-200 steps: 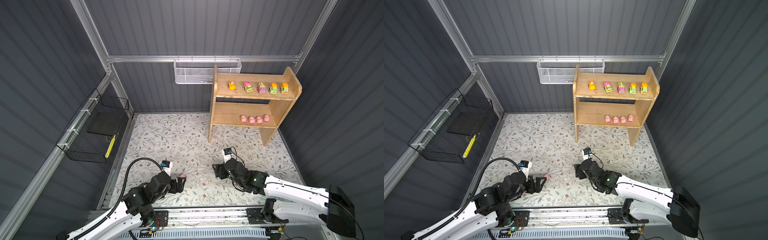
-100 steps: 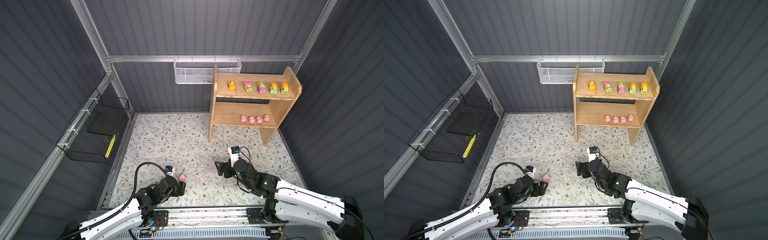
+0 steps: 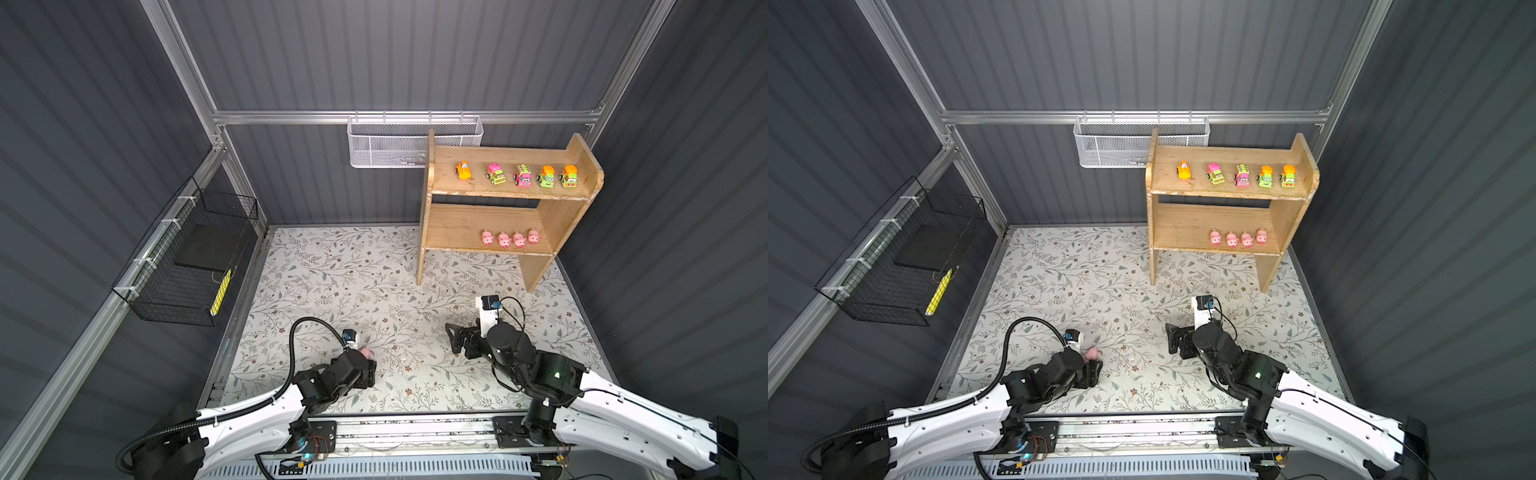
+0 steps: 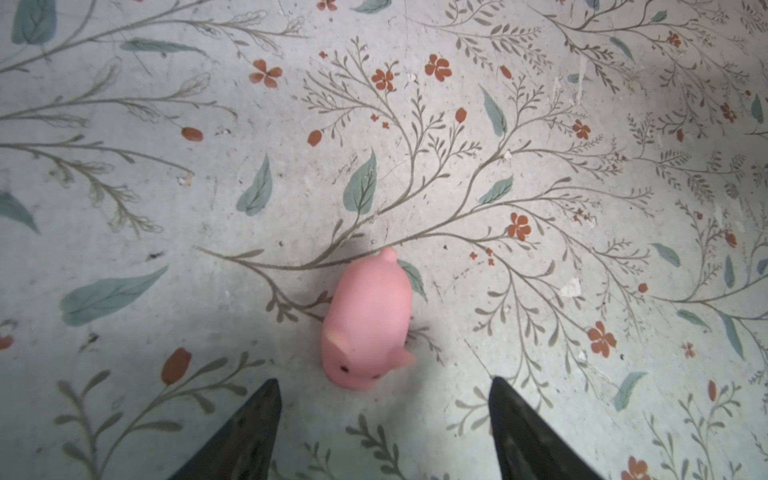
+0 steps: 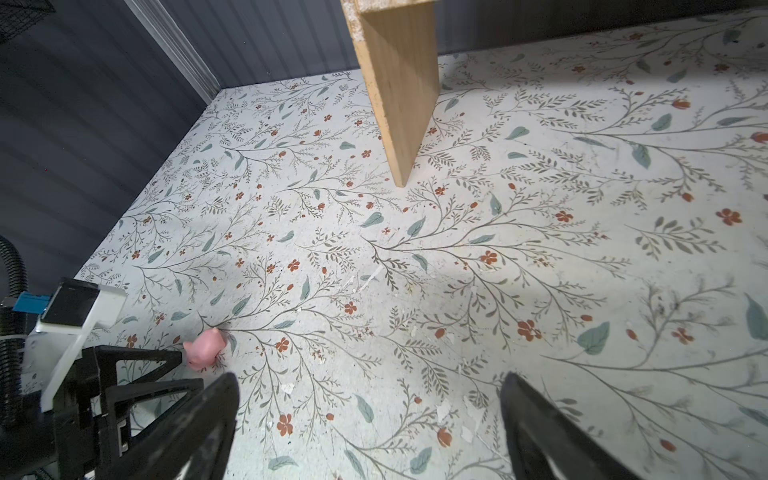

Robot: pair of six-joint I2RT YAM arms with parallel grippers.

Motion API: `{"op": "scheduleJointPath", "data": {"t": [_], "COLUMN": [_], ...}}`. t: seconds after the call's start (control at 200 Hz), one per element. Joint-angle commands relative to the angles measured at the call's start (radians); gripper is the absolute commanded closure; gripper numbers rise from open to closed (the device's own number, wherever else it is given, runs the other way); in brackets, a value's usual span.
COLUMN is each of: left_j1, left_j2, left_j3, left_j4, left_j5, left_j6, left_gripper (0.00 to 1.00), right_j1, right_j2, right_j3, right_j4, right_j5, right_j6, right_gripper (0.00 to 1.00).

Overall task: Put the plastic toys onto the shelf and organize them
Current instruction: 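Close the left gripper on the last pink pig on the mat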

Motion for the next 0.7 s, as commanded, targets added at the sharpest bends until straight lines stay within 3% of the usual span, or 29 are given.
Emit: {"op": "scheduleJointPath", "data": {"t": [0.0, 0.34, 0.55, 0.695], "left_j1": [-0.01, -0.021, -0.022, -0.022], "left_j2": [0.011, 0.105, 0.168, 0.198], "left_j3": [-0.025, -0.042, -0.031, -0.031], "left_j4": [0.052, 0.138, 0.172, 0.199], "left_j5": [-0.037, -0.095, -0.118, -0.125], "left_j6": [0.021, 0.017, 0.036, 0.05], "left_gripper": [0.22, 0.35, 0.37, 0.39], "right_j1": [-0.006, -0.016, -0.024, -0.028], "right_j2": [-0.034, -0.076, -0.085, -0.084], "right_j3": [-0.012, -0.036, -0.045, -0.099], "right_j4": [-0.052, -0.09, -0.096, -0.063], "right_j5": [-0.009, -0.027, -0.049, -0.159], "right_j6": [0.006, 0.003, 0.004, 0.064], "right_gripper": [0.02, 0.01, 0.01, 0.01]}}
